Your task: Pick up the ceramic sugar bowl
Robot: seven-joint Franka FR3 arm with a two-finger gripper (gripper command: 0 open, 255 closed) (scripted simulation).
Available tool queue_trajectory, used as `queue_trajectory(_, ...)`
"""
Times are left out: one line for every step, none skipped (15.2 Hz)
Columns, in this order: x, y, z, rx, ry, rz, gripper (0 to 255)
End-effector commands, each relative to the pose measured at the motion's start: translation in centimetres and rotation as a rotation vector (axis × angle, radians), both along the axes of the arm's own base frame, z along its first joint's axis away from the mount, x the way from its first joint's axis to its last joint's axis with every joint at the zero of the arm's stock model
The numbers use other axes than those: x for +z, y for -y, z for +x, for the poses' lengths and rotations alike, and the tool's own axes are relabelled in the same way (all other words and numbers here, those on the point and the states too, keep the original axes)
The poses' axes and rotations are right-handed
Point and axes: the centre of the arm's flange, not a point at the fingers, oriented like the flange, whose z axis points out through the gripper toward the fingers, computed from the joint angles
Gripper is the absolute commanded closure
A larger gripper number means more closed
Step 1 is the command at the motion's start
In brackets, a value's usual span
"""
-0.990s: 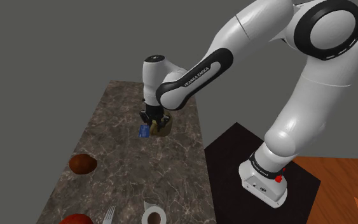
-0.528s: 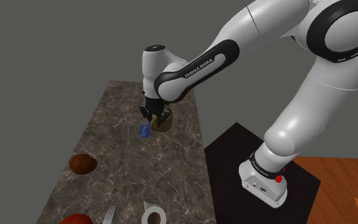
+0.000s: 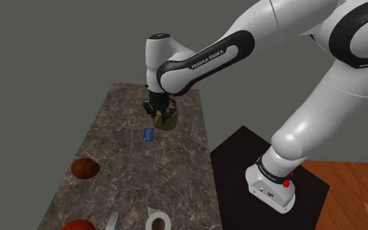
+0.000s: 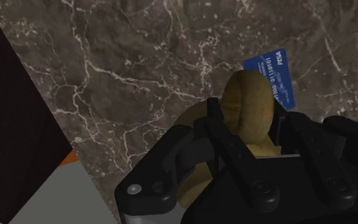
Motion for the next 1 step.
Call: queue_trajectory(0.35, 0.01, 0.00, 0.000, 0.001, 0.000, 255)
